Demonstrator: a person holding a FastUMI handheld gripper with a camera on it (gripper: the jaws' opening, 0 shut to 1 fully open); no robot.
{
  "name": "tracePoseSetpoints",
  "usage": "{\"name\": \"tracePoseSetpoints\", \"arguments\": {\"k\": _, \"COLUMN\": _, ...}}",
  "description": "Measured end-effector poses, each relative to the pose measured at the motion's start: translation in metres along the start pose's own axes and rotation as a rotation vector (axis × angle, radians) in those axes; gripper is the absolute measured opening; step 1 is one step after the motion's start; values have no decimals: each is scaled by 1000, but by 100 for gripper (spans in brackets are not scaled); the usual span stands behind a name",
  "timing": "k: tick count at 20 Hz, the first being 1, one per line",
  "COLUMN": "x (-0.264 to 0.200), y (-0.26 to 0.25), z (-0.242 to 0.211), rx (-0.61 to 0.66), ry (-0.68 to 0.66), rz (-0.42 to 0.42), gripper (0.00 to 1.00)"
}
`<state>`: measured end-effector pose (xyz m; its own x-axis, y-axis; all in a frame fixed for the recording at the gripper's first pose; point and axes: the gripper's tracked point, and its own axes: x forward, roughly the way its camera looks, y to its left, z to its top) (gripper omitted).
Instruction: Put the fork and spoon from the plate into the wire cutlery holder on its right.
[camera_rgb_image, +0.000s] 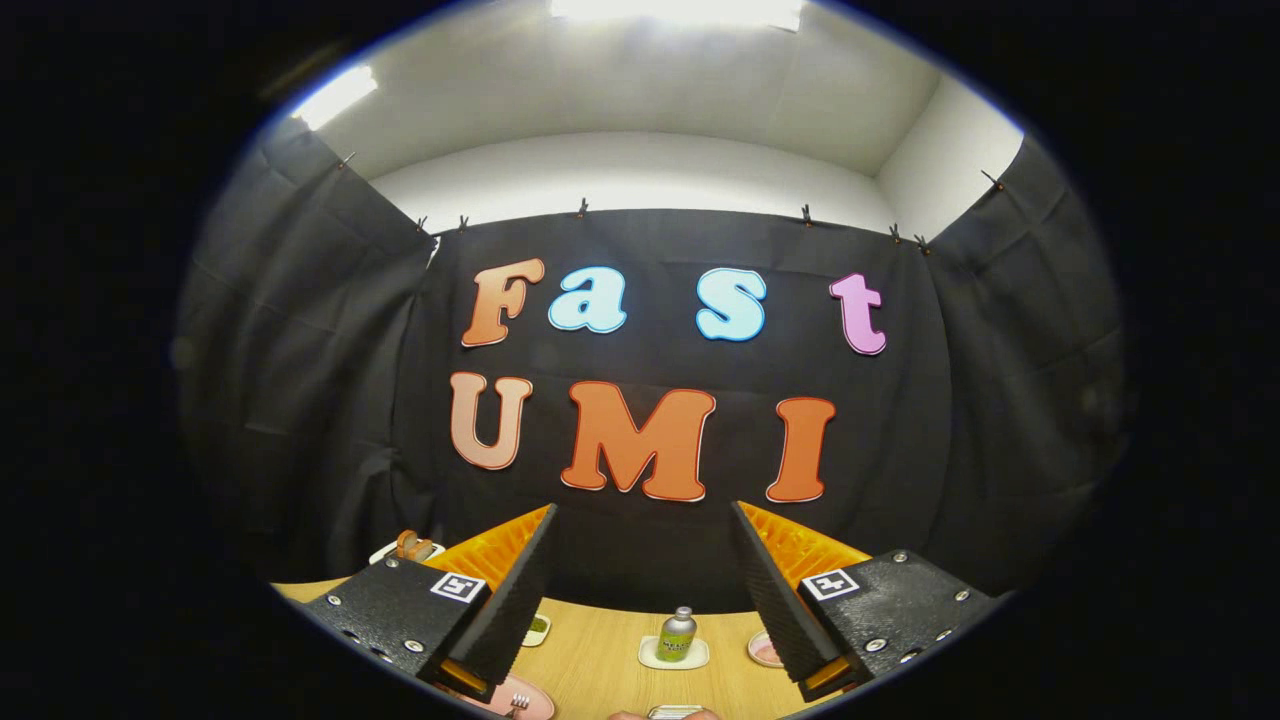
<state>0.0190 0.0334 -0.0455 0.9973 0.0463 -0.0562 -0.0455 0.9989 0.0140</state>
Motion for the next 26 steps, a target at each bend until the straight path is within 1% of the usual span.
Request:
{"name": "tracePoseSetpoints", "arguments": {"k": 4, "x": 5, "y": 23, "z": -23, "rx": 6, "ry": 49, "rz": 48, "gripper": 99}}
{"name": "tracePoseSetpoints", "arguments": {"k": 7, "x": 10, "y": 44, "z": -52, "rx": 4, "ry": 120, "rz": 78, "gripper": 99}}
{"name": "tracePoseSetpoints", "arguments": {"k": 11, "x": 9, "y": 69, "z": -111, "rx": 7, "ry": 275, "rz": 109, "gripper": 99}}
{"name": "tracePoseSetpoints", "arguments": {"k": 15, "x": 6, "y": 95, "z": -158, "rx": 15, "ry": 400, "rz": 155, "gripper": 99}}
{"name": "tracePoseSetpoints", "arguments": {"k": 19, "x": -12, "y": 125, "z": -222, "rx": 39, "ry": 578, "rz": 211, "gripper": 99}}
{"name": "tracePoseSetpoints", "arguments": {"k": 23, "x": -32, "y": 141, "z": -276, "rx": 67, "ry": 759, "rz": 228, "gripper": 99}}
{"name": "tracePoseSetpoints", "arguments": {"k": 26, "x": -46, "y": 150, "z": -320, "rx": 44, "ry": 861, "rz": 241, "gripper": 99}}
